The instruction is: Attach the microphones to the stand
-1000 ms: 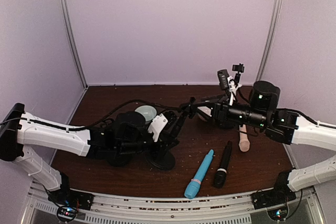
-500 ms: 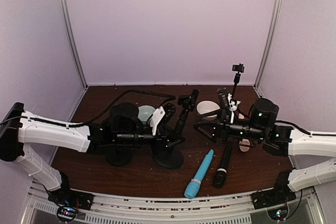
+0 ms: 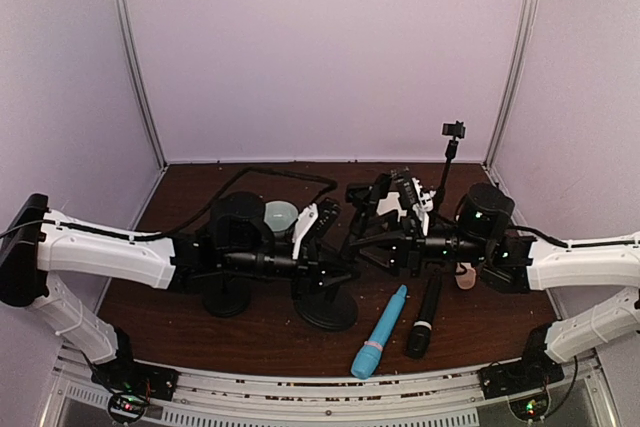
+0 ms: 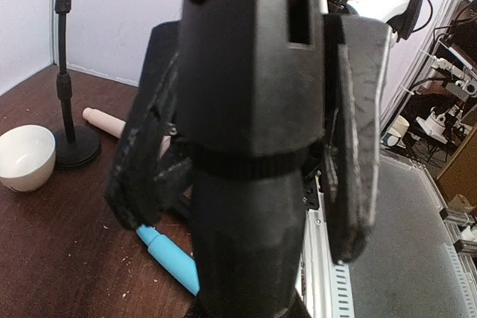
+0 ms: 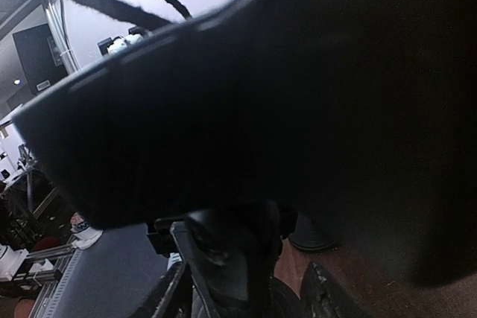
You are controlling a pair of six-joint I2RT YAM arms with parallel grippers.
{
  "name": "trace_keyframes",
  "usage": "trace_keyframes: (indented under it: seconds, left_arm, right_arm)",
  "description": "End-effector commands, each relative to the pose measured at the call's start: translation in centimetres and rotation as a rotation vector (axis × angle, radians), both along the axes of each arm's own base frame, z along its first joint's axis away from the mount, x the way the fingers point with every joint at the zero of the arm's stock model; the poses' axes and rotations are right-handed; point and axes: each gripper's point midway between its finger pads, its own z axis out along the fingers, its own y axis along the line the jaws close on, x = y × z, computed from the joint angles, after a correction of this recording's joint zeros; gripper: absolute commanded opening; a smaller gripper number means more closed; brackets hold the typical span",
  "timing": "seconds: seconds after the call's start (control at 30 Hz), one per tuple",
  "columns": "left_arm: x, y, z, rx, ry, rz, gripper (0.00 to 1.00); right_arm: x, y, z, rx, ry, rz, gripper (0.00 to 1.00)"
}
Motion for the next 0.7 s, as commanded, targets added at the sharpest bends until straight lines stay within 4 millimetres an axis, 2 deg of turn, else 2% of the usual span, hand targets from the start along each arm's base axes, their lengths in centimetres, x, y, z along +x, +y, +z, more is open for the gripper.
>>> trace_keyframes:
  seconds: [0.0, 0.13, 0.2, 0.27, 0.3, 0.37, 0.47, 0.67]
  left_arm:
    - [-0.1, -0.9, 5.0, -0.146, -0.049, -0.038, 0.0]
    - [0.3, -1.0, 5.0, -0.136, -0.054, -0.011, 0.0]
    - [1.7, -0.8, 4.4, -0.097, -0.05, 0.073, 0.0]
    - [3.8, -0.1, 3.6, -0.049, -0.063, 0.2, 0.27]
    - [4.3, 0.3, 3.3, -0.039, -0.074, 0.241, 0.35]
    - [4.9, 0.6, 2.6, -0.027, -0.085, 0.283, 0.42]
    - [4.3, -0.1, 1.7, -0.009, -0.087, 0.246, 0.44]
    - [3.3, -1.2, 0.9, 0.002, -0.087, 0.198, 0.42]
  right_arm:
    - [-1.1, 0.7, 1.7, 0.051, -0.021, 0.055, 0.45]
    - [-0.8, 1.0, 1.4, 0.042, -0.004, 0.046, 0.18]
    - [0.0, 1.0, 1.2, 0.027, 0.008, 0.001, 0.07]
    - [1.0, 0.5, 1.7, 0.025, 0.008, -0.076, 0.0]
    - [1.4, 0.1, 2.1, 0.034, 0.008, -0.112, 0.0]
    - [1.6, -0.4, 3.3, 0.063, 0.002, -0.143, 0.0]
    - [1.5, -0.6, 5.0, 0.092, -0.009, -0.14, 0.0]
    - [1.6, -0.7, 5.7, 0.096, -0.022, -0.152, 0.0]
